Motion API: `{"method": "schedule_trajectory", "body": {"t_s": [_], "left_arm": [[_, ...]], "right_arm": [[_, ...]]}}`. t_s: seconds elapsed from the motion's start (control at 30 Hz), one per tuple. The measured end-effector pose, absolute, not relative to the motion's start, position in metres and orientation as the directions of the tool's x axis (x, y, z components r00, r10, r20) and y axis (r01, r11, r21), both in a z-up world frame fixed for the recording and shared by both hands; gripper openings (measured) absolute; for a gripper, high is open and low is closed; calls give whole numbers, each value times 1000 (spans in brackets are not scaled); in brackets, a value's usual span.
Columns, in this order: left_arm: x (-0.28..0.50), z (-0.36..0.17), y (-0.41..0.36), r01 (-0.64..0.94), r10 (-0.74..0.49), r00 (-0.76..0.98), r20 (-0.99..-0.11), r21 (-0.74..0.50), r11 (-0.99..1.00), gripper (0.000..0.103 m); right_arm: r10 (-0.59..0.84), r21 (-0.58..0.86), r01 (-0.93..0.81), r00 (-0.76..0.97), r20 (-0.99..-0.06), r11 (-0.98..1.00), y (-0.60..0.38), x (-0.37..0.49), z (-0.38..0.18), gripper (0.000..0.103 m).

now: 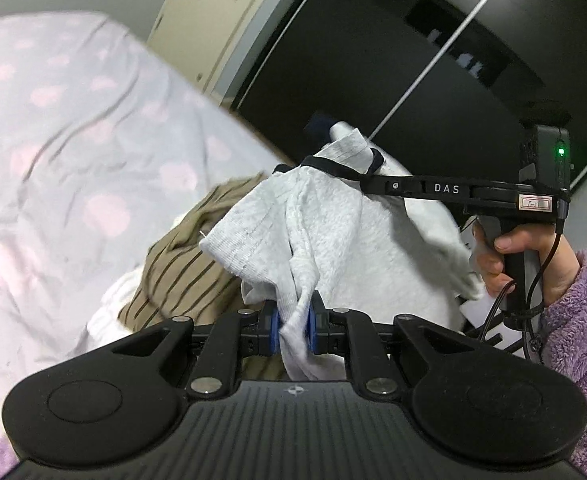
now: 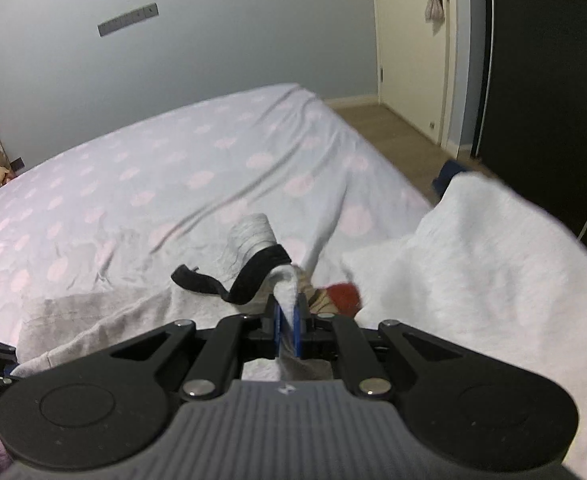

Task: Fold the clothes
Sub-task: 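Lift the folded shirt with both tools and carry it to the clothes stack, then lower the shirt onto the stack and open both tools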

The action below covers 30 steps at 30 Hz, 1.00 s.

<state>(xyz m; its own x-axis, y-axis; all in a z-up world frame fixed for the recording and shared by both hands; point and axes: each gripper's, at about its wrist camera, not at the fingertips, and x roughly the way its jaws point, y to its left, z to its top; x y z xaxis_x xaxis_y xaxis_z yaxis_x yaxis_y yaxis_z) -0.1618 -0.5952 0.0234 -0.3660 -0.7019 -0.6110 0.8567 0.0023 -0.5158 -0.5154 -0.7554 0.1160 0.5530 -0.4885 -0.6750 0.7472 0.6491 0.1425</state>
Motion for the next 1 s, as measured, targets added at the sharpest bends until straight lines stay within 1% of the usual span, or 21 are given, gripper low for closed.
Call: {"method": "schedule_trajectory", "body": {"t_s": [0.2, 0.3, 0.4, 0.47, 0.57, 0.7, 0.77, 0.9, 1.0], "left_arm": [[-146, -9, -602, 830, -643, -402, -652, -556, 44, 12], [-143, -21, -605, 816, -617, -424, -663, -575, 58, 12], [-145, -29, -607, 814, -600, -436, -671, -578, 54, 12], [-147, -25, -603, 817, -598, -437, -672, -575, 49, 12], [-147, -17, -602, 829, -607, -429, -669, -559, 29, 13], [-141, -2, -598, 842, -639, -419, -645, -539, -8, 19], [-138, 5, -593, 857, -656, -391, -646, -516, -3, 20], [-137, 18, -580, 877, -688, -344, -639, -480, 7, 20], [-141, 31, -570, 905, -721, -286, -631, -426, 14, 20]], "right_arm": [[-445, 188, 754, 548, -708, 629, -775, -508, 70, 8], [-437, 199, 761, 542, -718, 618, -781, -505, 57, 8], [-441, 170, 766, 519, -733, 620, -784, -499, 48, 8], [-449, 141, 768, 501, -740, 625, -783, -496, 46, 7], [-461, 137, 775, 497, -735, 617, -781, -497, 52, 8], [-517, 99, 791, 484, -706, 604, -766, -507, 74, 18], [-554, 66, 808, 458, -695, 586, -756, -518, 86, 20], [-598, 52, 839, 428, -678, 541, -733, -549, 107, 21], [-605, 64, 857, 412, -681, 512, -713, -569, 106, 20]]}}
